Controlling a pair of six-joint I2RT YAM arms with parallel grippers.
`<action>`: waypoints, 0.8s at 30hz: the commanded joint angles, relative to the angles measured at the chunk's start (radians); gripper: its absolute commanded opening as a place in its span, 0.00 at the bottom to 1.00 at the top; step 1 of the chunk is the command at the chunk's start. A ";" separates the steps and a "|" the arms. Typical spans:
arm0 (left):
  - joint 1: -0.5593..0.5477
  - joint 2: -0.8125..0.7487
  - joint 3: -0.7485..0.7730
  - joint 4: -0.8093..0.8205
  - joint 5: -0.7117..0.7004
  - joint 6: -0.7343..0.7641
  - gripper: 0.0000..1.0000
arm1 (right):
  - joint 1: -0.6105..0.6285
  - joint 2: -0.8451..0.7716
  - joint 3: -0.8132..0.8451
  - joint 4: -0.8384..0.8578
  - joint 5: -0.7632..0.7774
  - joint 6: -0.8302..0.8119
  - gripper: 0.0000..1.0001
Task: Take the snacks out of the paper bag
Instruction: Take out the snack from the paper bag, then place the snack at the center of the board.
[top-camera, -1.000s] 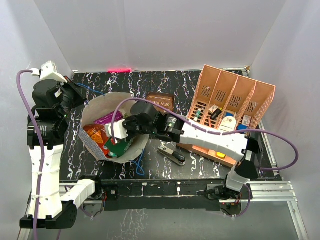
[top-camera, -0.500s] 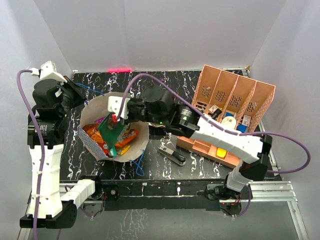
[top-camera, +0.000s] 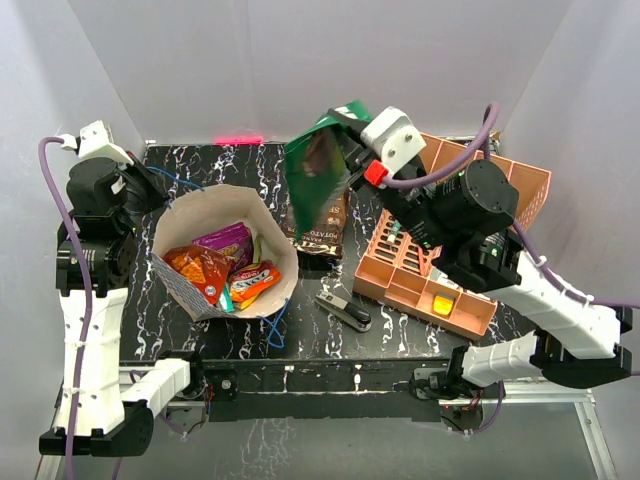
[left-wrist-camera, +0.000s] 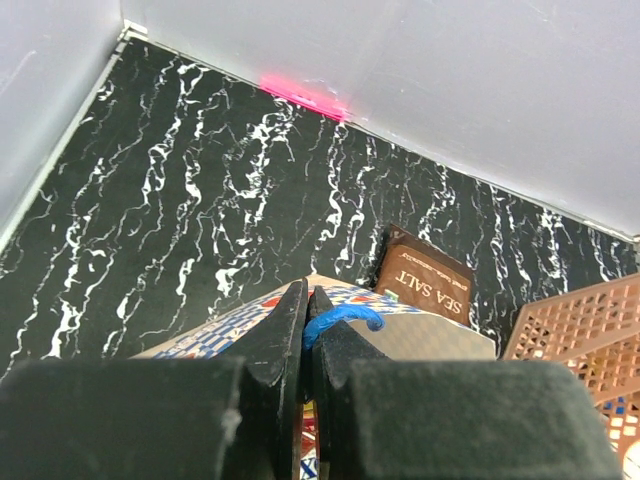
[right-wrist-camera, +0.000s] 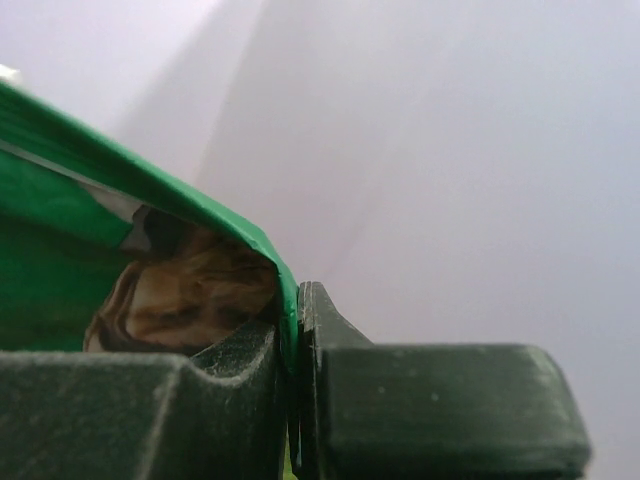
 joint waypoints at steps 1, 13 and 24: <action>-0.004 -0.025 0.021 0.057 -0.065 0.050 0.00 | -0.075 0.013 -0.057 0.102 0.188 -0.050 0.07; -0.004 0.029 0.136 0.137 -0.180 0.105 0.00 | -0.558 0.196 -0.158 0.121 -0.267 0.192 0.07; -0.004 -0.016 0.104 0.173 -0.128 0.155 0.00 | -0.690 0.580 0.063 0.121 -0.302 0.088 0.07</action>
